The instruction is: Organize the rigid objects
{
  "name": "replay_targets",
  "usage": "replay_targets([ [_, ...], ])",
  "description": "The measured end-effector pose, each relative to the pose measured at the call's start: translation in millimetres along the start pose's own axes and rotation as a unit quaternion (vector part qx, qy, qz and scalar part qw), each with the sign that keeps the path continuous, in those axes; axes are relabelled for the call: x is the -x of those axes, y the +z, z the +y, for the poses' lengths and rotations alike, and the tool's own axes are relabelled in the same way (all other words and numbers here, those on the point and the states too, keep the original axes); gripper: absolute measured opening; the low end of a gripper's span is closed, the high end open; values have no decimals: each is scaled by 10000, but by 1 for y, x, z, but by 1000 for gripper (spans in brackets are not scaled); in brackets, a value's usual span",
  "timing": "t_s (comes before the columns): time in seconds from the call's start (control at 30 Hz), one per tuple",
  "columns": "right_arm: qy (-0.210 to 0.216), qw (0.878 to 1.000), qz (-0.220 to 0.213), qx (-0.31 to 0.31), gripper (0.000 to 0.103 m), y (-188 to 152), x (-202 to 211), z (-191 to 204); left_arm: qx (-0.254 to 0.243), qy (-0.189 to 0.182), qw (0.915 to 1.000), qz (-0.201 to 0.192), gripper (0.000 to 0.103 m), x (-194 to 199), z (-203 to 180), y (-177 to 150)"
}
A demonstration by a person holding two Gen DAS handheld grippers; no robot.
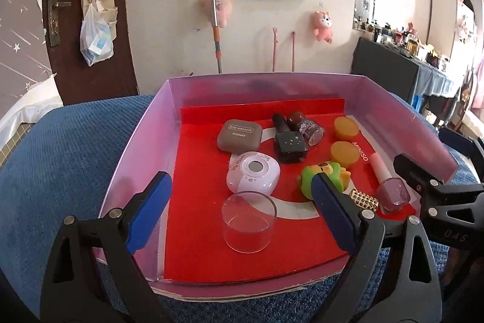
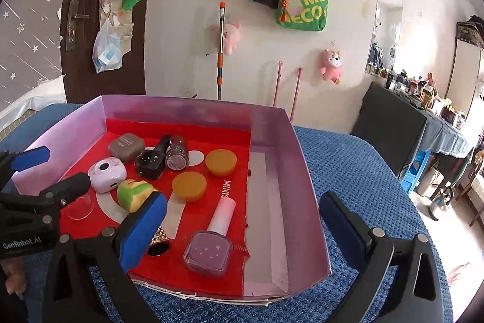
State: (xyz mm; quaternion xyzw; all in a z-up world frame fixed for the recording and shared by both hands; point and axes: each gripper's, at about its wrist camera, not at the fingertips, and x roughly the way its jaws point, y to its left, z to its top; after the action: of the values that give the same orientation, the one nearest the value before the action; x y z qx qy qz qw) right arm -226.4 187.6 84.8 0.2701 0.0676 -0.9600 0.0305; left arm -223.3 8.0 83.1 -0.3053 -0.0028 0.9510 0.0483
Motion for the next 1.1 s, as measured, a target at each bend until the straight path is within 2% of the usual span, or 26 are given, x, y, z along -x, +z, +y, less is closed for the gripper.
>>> replay_targets([
  [1.1,-20,10000,83,-23,103,-1,-5,-1,-67,87,9999,39,94,-3,-2,0],
])
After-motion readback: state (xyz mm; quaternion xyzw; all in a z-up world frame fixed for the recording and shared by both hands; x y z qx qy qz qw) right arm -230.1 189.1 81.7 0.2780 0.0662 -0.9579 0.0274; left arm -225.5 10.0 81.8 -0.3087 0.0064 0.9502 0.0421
